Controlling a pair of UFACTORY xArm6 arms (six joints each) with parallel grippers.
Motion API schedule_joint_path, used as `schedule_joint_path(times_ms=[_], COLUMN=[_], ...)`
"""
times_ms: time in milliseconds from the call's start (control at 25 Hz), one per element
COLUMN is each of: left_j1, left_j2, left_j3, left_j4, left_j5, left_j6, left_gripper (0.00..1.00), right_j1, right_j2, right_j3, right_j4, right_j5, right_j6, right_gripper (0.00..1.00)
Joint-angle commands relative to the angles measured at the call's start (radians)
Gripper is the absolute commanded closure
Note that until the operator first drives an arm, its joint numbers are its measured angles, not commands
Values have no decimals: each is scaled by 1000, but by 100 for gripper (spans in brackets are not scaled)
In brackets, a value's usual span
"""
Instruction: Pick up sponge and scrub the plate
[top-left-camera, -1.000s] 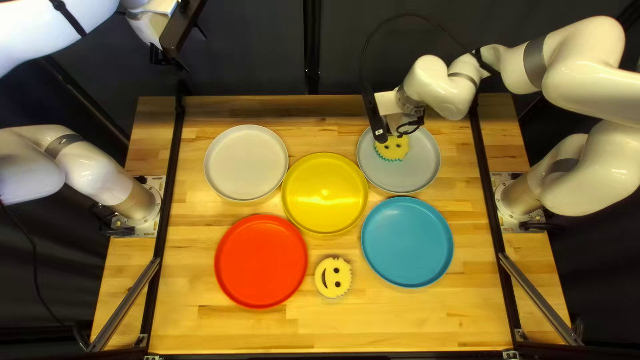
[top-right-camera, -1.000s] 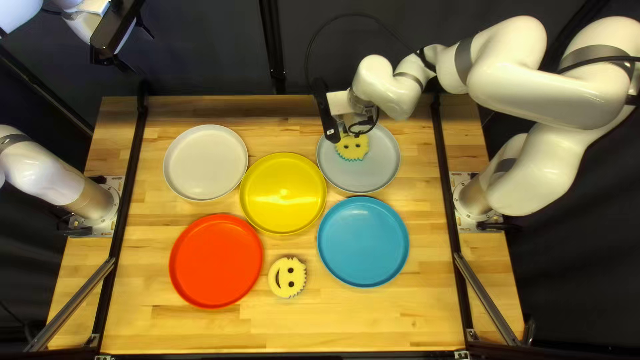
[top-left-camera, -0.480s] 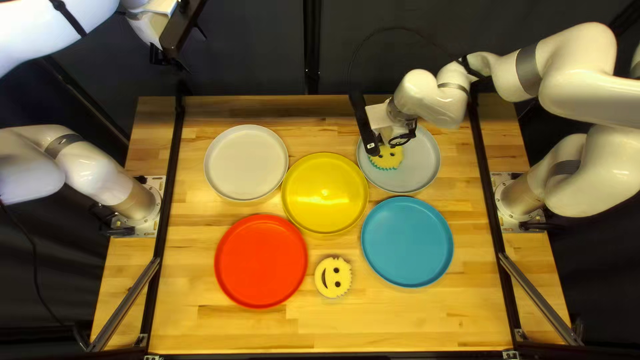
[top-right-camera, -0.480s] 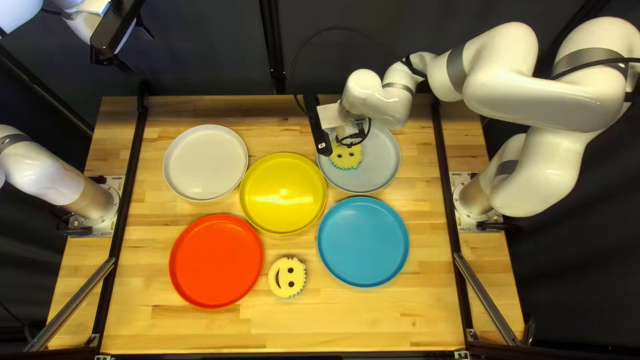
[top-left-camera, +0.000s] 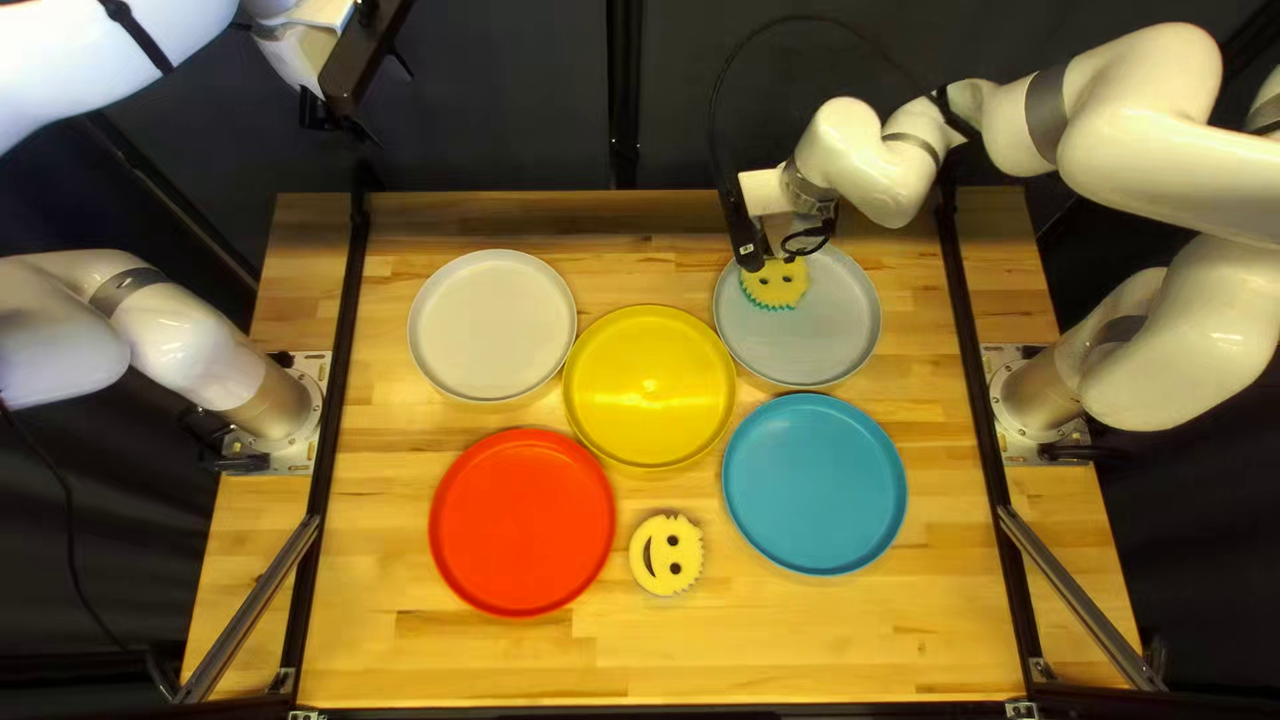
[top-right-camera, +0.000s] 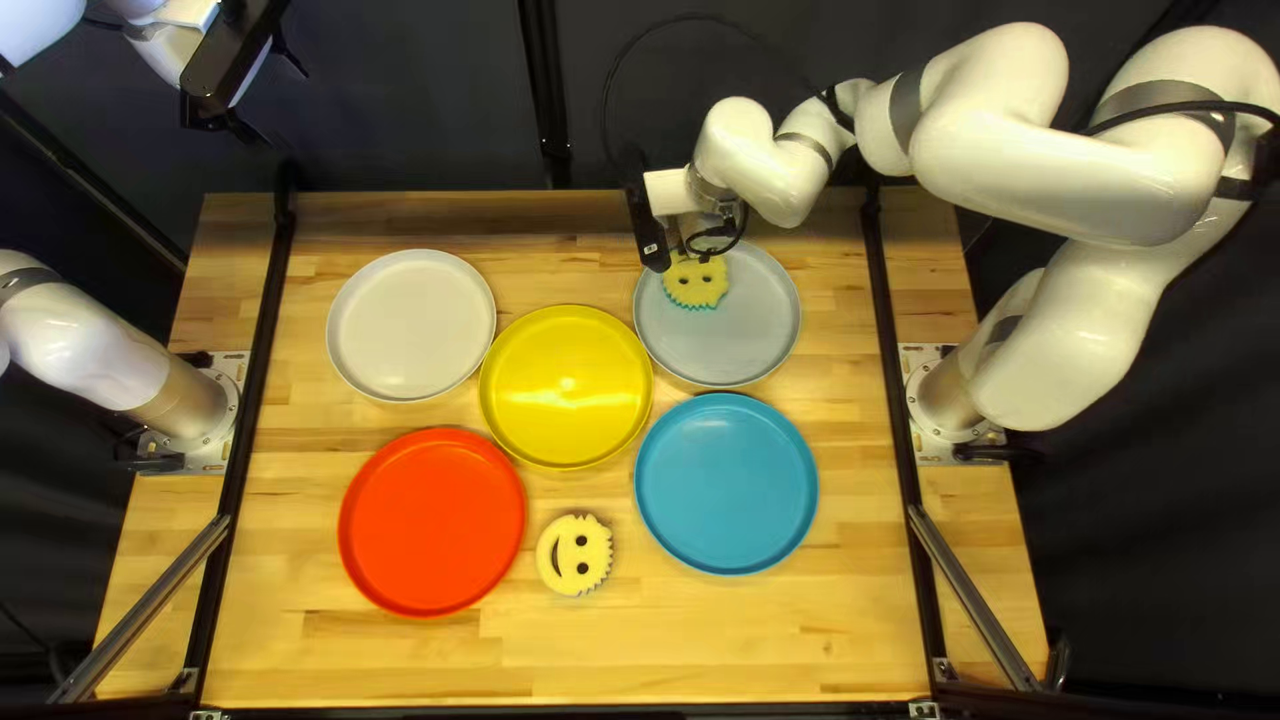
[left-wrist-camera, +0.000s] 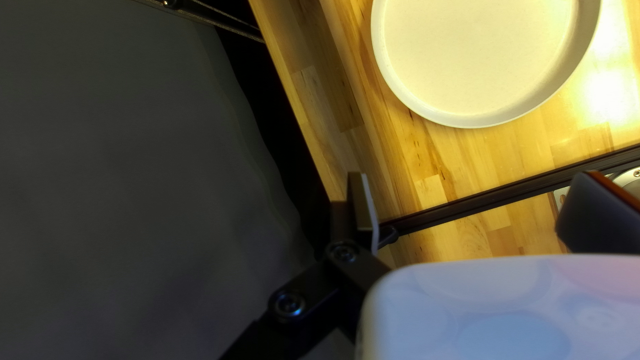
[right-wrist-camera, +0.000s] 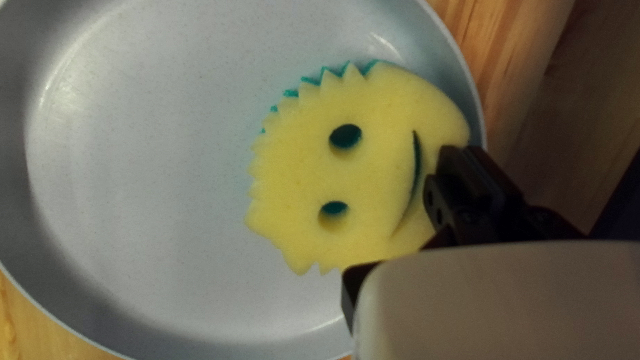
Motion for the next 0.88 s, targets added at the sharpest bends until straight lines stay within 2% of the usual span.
schedule_joint_path(times_ms=[40,160,360,520,760,880], left_j1=[0,0,0,0,0,0], left_j2=[0,0,0,0,0,0], left_j3=[0,0,0,0,0,0], left_j4=[0,0,0,0,0,0], left_j5=[0,0,0,0,0,0], left_j6=[0,0,0,0,0,0], left_gripper=[0,0,0,0,0,0], right_j1=[59,100,108,58,-55,-80], right_j2=[-18,-32,-41,-36,-14,-11], right_j3=[27,45,50,42,16,9], right_j4=[-43,-80,-99,-78,9,27], right_j5=[-19,-25,-25,-25,-33,-31], right_j6=[71,122,130,69,-85,-111], right_gripper=[100,100,100,100,100,100])
